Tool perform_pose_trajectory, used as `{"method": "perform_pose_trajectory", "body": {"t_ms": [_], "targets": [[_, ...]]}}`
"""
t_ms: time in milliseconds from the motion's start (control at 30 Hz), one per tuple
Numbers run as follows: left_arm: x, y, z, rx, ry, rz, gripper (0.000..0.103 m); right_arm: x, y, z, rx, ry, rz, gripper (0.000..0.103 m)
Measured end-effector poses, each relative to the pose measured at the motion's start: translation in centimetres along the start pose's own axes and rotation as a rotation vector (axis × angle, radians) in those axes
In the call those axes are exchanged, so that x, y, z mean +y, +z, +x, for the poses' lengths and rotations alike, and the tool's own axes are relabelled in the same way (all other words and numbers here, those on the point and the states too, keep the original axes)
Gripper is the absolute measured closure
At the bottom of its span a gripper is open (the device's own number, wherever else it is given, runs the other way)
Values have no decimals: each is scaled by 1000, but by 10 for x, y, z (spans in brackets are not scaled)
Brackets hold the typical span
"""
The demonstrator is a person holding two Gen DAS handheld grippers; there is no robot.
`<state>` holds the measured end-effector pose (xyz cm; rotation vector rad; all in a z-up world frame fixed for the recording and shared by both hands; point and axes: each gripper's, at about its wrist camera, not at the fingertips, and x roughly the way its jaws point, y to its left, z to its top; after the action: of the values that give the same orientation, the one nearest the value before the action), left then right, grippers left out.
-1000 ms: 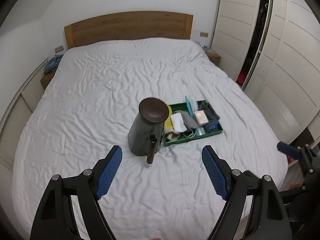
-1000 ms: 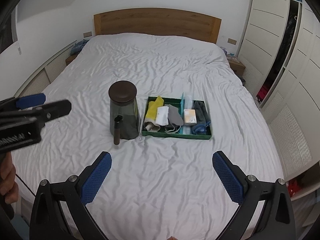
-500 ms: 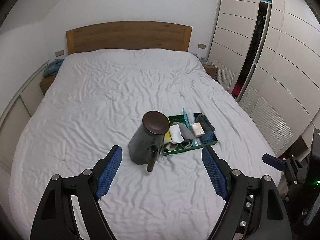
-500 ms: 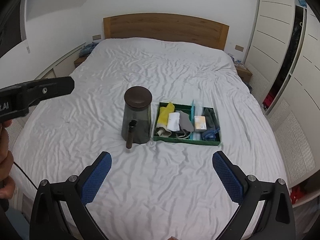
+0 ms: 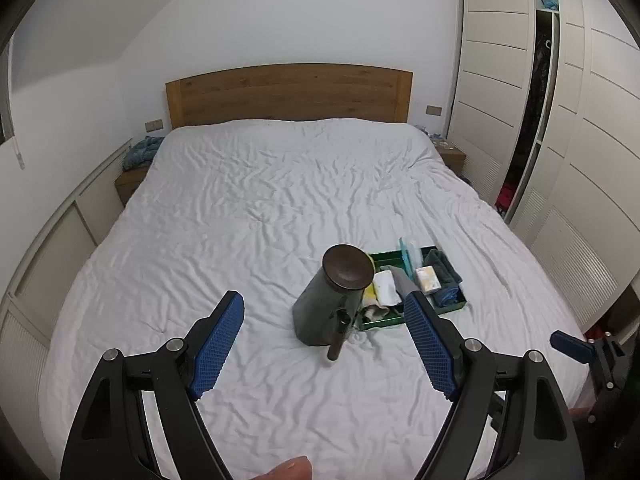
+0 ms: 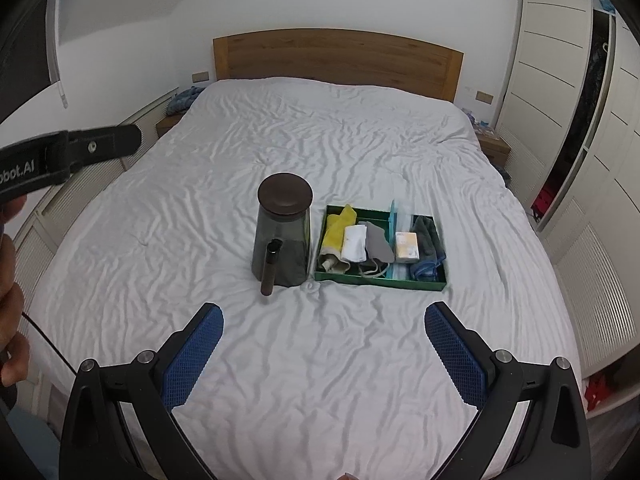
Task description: Organize soft objects
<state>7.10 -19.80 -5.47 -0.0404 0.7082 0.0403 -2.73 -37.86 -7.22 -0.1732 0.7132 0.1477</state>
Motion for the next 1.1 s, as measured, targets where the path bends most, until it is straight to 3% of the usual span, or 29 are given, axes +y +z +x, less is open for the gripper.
{"method": "perform_pose_trajectory", "body": {"t_ms": [67, 233, 333, 367, 433, 533, 800, 1100], "targets": [[0, 1, 2, 16, -10, -5, 19, 0, 0, -2, -1, -1, -2, 0], [3, 2, -3, -21, 0, -33, 18, 1, -1, -3, -1, -3, -2, 0], [8, 7, -16, -84, 17, -71, 18, 0, -2, -6, -6, -5, 0, 0], [10, 10, -24, -123, 32, -83, 17, 0, -2, -8, -9, -5, 1, 0], [14, 15, -45, -225, 69, -95, 0, 0, -2, -11, -15, -6, 1, 0], [22, 12, -69, -450, 103, -123, 1, -1, -1, -14, -23, -7, 0, 0], [37, 37, -74, -489, 98, -148, 1, 0, 10, -15, -42, 5, -3, 0], [46, 35, -50, -356, 41, -152, 1, 3, 13, -7, -34, 17, -7, 0]]}}
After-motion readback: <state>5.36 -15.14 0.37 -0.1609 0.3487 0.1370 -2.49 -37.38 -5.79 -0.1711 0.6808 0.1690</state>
